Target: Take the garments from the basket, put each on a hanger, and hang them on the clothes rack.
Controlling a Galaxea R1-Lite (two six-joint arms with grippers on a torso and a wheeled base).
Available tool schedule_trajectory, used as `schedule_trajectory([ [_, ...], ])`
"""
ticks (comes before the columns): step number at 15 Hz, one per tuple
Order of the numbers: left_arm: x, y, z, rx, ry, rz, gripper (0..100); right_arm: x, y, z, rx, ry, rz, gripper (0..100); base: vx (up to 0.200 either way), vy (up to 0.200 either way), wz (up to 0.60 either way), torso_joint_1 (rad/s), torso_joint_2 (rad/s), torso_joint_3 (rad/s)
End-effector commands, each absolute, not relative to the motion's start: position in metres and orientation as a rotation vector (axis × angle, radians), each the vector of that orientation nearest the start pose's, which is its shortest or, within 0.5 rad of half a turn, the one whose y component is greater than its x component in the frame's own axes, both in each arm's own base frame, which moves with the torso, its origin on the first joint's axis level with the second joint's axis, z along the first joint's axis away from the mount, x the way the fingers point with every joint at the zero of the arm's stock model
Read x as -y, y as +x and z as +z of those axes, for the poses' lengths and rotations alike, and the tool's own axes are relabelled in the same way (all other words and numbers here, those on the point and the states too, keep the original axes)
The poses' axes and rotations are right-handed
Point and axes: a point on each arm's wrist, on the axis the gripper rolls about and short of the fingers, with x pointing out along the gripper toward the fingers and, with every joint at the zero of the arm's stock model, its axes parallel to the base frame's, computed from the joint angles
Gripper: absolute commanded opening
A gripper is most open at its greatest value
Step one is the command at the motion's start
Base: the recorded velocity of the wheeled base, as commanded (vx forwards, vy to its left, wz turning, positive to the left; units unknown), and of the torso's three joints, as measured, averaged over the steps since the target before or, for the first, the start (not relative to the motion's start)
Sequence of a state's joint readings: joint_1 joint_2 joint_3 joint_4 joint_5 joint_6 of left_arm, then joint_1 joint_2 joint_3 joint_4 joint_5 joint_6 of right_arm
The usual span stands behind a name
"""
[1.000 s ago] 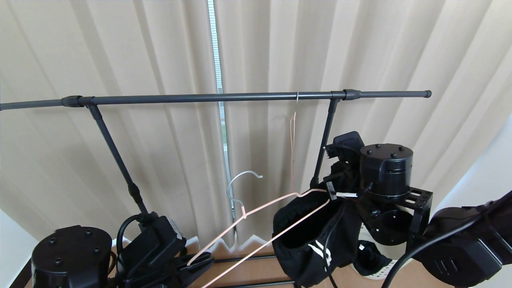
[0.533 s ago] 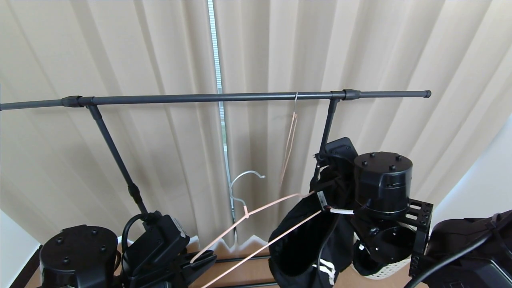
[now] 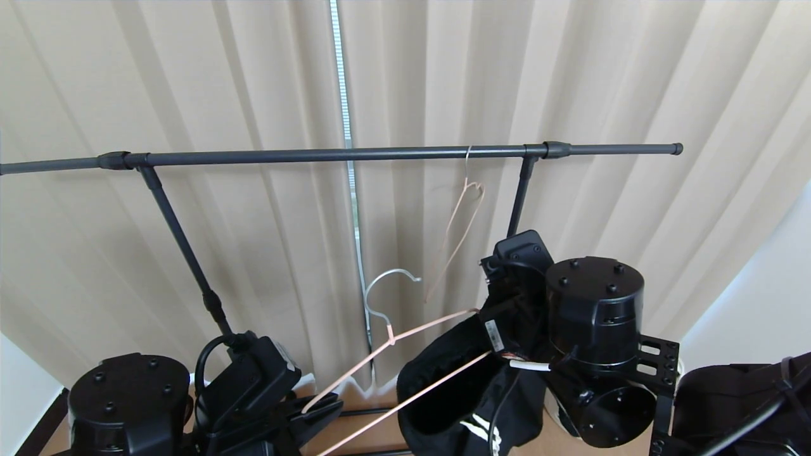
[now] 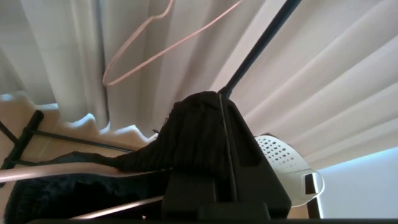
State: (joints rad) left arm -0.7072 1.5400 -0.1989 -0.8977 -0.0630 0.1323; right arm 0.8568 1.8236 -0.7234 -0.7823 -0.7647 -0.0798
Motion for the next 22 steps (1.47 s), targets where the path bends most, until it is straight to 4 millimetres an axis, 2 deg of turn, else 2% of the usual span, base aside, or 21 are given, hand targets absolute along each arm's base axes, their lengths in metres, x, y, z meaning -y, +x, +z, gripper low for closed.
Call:
schedule_trajectory([
  [1,0.129,0.149,0.103,-0.381,0.267,-0.786,0,-0.232,0.210,0.141,-0.208,-0.299,0.126,0,0.000,0.000,0.00,0.000,0.00,0.000],
  [12,0.128,0.149,0.103,-0.383,0.267,-0.783,0,-0.255,0.171,0.155,-0.166,-0.204,0.267,0,0.000,0.000,0.00,0.000,0.00,0.000],
  [17,0.129,0.149,0.103,-0.381,0.267,-0.783,0,-0.272,0.149,0.163,-0.144,-0.123,0.351,0,0.000,0.000,0.00,0.000,0.00,0.000],
  [22,0.129,0.149,0.103,-0.383,0.267,-0.783,0,-0.281,0.135,0.165,-0.146,-0.081,0.404,0,0.000,0.000,0.00,0.000,0.00,0.000],
])
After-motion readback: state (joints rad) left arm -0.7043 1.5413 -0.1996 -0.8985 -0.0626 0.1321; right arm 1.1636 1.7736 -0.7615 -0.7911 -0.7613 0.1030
